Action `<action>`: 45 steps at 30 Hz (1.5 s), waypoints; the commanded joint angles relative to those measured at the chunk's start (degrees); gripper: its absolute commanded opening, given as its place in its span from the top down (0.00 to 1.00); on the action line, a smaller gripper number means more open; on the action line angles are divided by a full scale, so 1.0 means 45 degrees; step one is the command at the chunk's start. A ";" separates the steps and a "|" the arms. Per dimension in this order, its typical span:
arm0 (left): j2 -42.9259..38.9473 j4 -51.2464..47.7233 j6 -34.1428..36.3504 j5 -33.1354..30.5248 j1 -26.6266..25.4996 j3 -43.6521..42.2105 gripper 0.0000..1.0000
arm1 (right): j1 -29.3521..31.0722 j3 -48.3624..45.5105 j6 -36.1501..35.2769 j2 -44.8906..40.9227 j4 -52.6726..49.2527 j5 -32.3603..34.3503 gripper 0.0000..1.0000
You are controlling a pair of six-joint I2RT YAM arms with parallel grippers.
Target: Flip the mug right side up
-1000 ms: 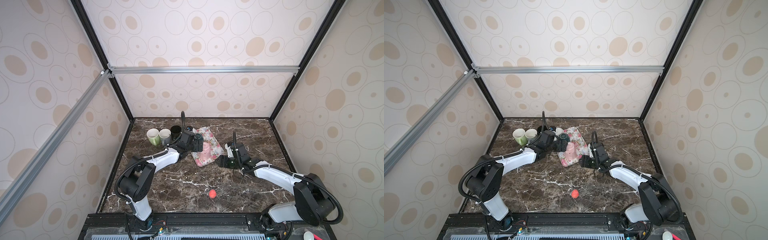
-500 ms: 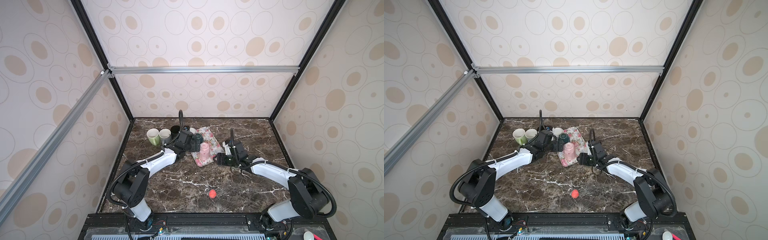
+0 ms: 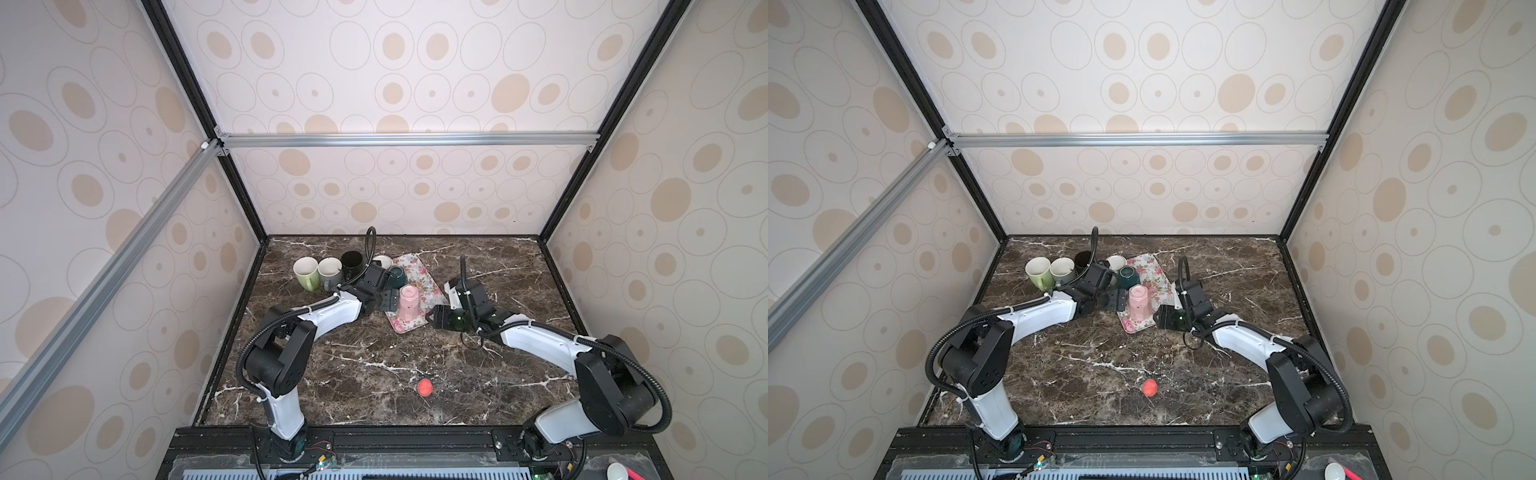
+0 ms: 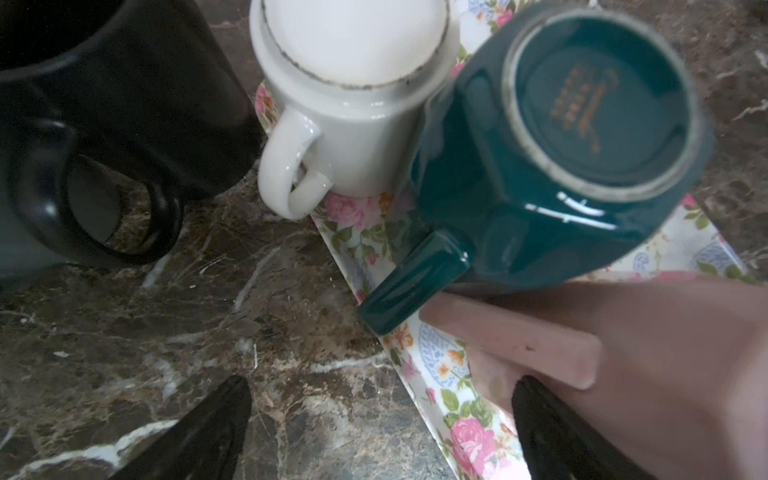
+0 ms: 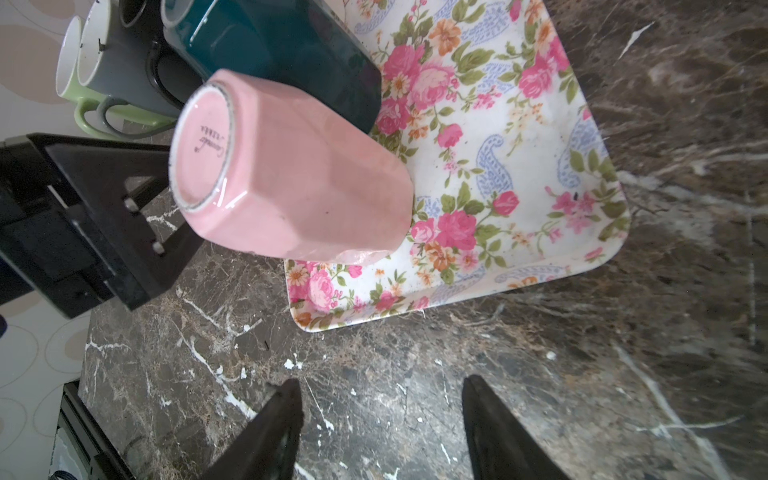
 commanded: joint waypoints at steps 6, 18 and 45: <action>0.0215 -0.0179 0.0069 0.0033 0.0097 0.0900 0.02 | 0.0067 -0.0190 -0.0137 -0.0255 -0.0245 0.0218 0.37; 0.0456 0.0119 -0.0160 -0.0457 0.0313 0.1041 0.02 | 0.0067 0.0442 -0.0234 0.0497 -0.0204 -0.0196 0.37; -0.2831 0.1894 -0.1065 0.0601 0.0312 -0.2376 0.02 | 0.0106 0.5588 -0.2860 0.1785 -0.4681 0.0279 0.29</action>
